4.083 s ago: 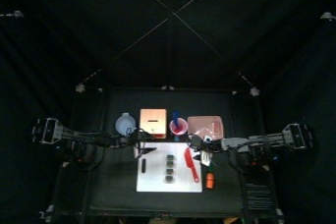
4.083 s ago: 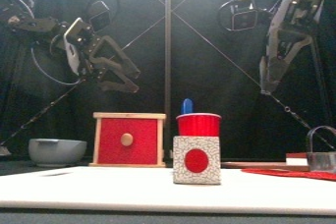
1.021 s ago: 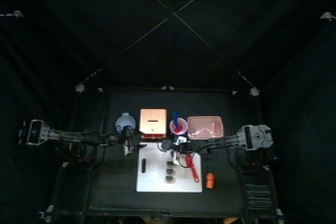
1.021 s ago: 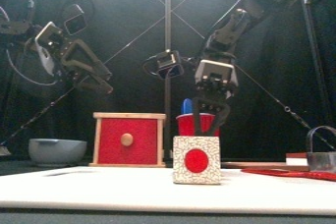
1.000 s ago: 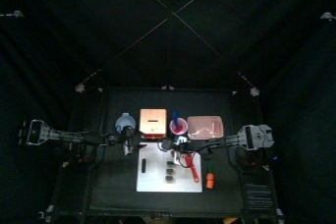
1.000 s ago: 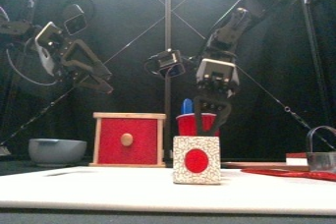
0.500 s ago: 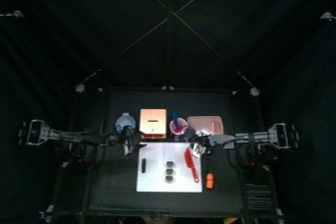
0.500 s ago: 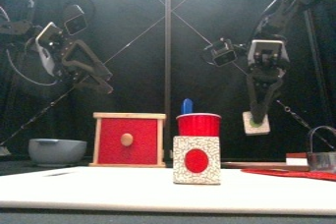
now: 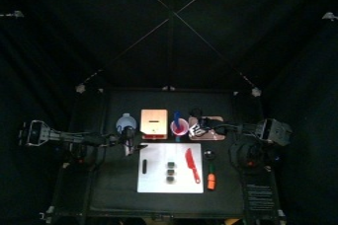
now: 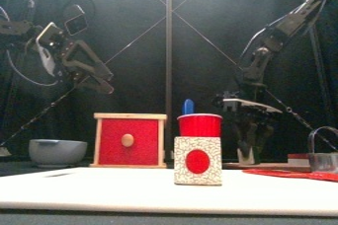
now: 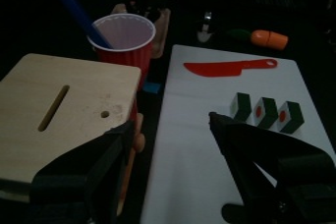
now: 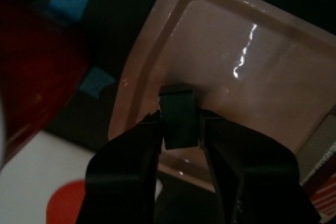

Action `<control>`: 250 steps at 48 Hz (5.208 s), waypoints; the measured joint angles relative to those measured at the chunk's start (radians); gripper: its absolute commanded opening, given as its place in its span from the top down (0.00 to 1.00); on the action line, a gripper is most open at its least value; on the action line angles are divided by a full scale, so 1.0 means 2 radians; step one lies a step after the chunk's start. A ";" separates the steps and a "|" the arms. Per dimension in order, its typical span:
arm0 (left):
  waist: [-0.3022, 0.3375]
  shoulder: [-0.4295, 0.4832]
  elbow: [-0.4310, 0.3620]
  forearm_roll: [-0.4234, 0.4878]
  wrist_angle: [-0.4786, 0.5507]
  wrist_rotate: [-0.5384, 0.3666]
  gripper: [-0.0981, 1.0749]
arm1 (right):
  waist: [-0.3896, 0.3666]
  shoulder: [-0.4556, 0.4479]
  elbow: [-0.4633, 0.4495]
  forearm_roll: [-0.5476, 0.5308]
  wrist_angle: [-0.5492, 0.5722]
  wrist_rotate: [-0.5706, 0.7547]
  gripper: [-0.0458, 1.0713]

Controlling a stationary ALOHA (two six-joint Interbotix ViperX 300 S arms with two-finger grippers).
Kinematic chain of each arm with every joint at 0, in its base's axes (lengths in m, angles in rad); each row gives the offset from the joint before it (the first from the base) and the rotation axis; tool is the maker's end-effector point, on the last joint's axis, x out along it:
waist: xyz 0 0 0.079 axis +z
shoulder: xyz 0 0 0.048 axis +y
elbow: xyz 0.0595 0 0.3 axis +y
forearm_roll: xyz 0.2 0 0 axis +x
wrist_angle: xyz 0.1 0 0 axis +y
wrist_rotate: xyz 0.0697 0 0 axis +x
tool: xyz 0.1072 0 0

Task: Move cut sushi onto plate

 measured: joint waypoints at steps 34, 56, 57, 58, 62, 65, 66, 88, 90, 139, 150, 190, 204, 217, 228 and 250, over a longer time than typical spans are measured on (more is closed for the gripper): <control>0.000 0.000 -0.001 0.005 0.000 0.000 0.11 | -0.032 0.010 -0.001 -0.071 -0.032 0.099 0.34; 0.000 0.001 -0.001 0.005 0.001 0.000 0.11 | -0.057 0.011 0.004 -0.064 -0.073 0.099 0.21; 0.000 0.001 0.000 0.005 0.000 0.000 0.11 | -0.057 0.011 0.005 -0.063 -0.074 0.099 0.19; 0.000 0.001 -0.001 0.005 0.000 0.000 0.11 | -0.057 0.011 0.005 -0.062 -0.074 0.099 0.18; 0.000 0.001 -0.001 0.005 0.000 -0.001 0.11 | -0.058 0.012 0.005 -0.058 -0.074 0.099 0.16; 0.000 0.001 0.000 0.005 0.000 -0.001 0.11 | -0.058 0.013 0.006 -0.056 -0.074 0.099 0.15; 0.000 0.000 -0.001 0.005 0.000 -0.001 0.11 | -0.058 0.013 0.005 -0.056 -0.074 0.099 0.15; -0.001 0.001 -0.001 0.004 0.001 -0.003 0.11 | -0.007 -0.087 0.027 -0.061 -0.014 0.087 0.15; -0.001 0.001 -0.001 0.004 0.001 -0.004 0.11 | 0.015 -0.102 0.033 -0.064 0.000 0.084 0.15; -0.002 0.001 -0.002 -0.011 0.002 -0.003 0.11 | 0.255 0.077 -0.202 0.088 0.087 -0.283 0.16; -0.002 0.001 0.000 -0.011 0.002 -0.004 0.11 | 0.254 0.114 -0.232 0.099 0.087 -0.310 0.16; -0.002 0.001 0.005 -0.021 0.010 -0.004 0.11 | 0.254 0.160 -0.237 0.091 0.081 -0.311 0.25; -0.001 0.001 0.006 -0.022 0.015 -0.004 0.11 | 0.252 0.160 -0.236 0.090 0.081 -0.305 0.43; -0.002 0.001 0.006 -0.022 0.015 -0.004 0.11 | 0.227 0.084 -0.174 0.095 0.091 -0.281 0.43; -0.001 0.001 0.006 -0.022 0.015 -0.003 0.11 | 0.166 -0.016 -0.066 0.076 0.093 -0.198 0.43; 0.000 0.001 0.006 -0.022 0.015 -0.001 0.11 | 0.004 -0.056 0.017 0.024 0.036 -0.018 0.43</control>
